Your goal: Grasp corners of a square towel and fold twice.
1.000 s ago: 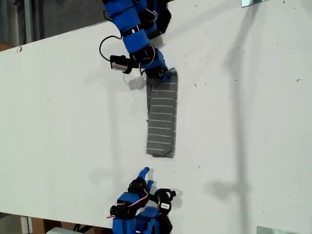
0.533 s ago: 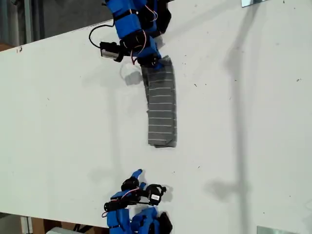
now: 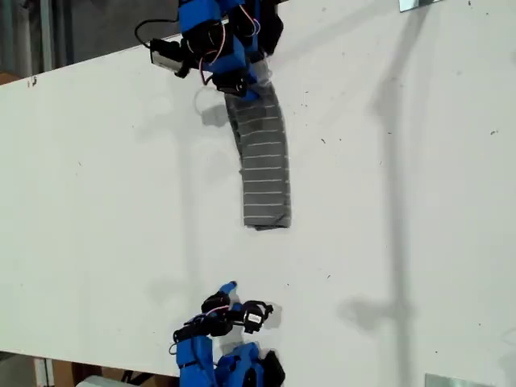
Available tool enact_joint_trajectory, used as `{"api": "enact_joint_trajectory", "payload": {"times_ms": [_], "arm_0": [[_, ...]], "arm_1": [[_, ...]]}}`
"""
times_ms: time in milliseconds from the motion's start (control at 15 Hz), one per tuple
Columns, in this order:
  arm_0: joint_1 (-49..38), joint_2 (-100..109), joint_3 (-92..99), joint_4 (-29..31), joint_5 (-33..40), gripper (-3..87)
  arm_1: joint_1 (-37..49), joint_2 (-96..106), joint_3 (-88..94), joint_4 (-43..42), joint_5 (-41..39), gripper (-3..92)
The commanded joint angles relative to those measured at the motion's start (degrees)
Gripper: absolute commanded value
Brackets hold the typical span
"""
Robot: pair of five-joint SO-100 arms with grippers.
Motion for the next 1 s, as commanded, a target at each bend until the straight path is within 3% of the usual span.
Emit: {"api": "enact_joint_trajectory", "payload": {"times_ms": [0,133,267,333,467,600,933], "arm_0": [[-1.67,0.18,-1.93,-0.18,0.44,23.9],[-1.85,5.45,1.23,-0.35,1.23,23.9],[-2.02,26.19,12.57,0.18,1.58,23.9],[-2.64,43.15,19.42,4.39,1.41,23.9],[-3.69,81.21,29.18,19.6,3.16,24.0],[-1.93,82.97,29.97,20.3,0.0,22.2],[-6.5,83.23,31.11,20.13,0.88,21.4]], "arm_1": [[-1.58,0.26,-6.77,1.76,0.79,-0.1],[-2.29,-1.85,-11.87,4.13,-0.09,-0.1],[-1.76,-2.99,-13.54,5.36,-1.23,-0.1],[-1.41,-3.08,-13.54,5.45,-1.67,-0.1],[-0.44,-3.08,-13.54,5.01,-2.81,-0.1],[0.44,-3.25,-13.71,4.31,-3.96,-0.1],[3.08,-12.92,-30.32,8.17,-11.87,-0.1]]}}
